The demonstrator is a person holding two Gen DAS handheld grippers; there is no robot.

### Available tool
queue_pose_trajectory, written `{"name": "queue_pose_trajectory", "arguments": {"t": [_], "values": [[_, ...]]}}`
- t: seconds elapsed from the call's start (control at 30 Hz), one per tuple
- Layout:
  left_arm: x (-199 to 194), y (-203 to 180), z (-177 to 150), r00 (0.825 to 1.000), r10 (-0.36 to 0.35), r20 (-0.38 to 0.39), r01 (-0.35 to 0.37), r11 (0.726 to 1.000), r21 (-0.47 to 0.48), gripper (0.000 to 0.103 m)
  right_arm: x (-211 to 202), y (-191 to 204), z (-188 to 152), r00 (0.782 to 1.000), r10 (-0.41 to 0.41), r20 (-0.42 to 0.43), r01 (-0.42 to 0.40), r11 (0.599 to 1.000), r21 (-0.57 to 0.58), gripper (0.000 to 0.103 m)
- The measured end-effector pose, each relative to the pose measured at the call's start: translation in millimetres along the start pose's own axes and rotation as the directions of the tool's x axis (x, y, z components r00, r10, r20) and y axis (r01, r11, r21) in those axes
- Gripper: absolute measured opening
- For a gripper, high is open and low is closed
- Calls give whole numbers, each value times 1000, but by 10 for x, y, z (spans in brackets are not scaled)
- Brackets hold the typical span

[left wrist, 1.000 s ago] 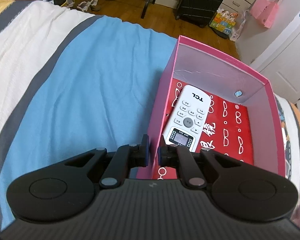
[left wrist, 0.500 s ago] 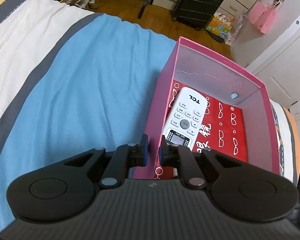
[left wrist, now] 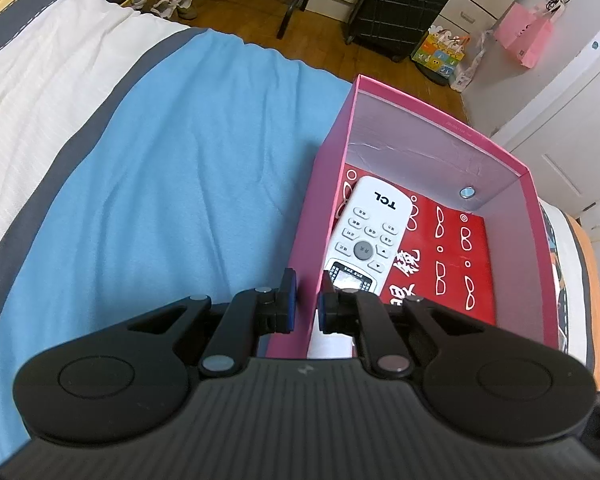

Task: Organize rigid objects
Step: 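Carry the charger cube into the pink box and release it, then grasp the beige universal AC remote with the right tool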

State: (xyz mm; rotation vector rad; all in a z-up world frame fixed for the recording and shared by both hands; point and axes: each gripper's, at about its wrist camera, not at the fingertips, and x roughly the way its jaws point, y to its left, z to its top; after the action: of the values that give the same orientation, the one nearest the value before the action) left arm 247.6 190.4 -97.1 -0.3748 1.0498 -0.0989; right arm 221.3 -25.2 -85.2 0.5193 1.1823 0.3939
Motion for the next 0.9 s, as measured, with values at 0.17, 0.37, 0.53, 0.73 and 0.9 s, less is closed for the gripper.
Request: {"name": "queue_pose_trajectory", "arguments": {"t": [0.17, 0.37, 0.53, 0.73, 0.9], "values": [[6, -7, 4, 1000, 5, -5, -5, 1000, 3, 9, -714, -156, -51, 998, -17, 58, 22, 995, -97, 28], [13, -4, 24, 1000, 1, -24, -2, 1000, -24, 10, -1380, -790, 47, 987, -100, 124, 105, 994, -32, 32], [22, -44, 13, 1000, 19, -19, -20, 1000, -17, 10, -1574, -1328, 34, 953, -276, 128, 278, 960, 2, 41], [7, -73, 4, 999, 29, -21, -30, 999, -26, 9, -1586, -1860, -52, 872, -469, 138, 453, 881, 133, 49], [-30, -84, 7, 999, 33, -11, -33, 999, -18, 9, -1426, -2158, -83, 864, -494, 94, 474, 863, 174, 50]]}}
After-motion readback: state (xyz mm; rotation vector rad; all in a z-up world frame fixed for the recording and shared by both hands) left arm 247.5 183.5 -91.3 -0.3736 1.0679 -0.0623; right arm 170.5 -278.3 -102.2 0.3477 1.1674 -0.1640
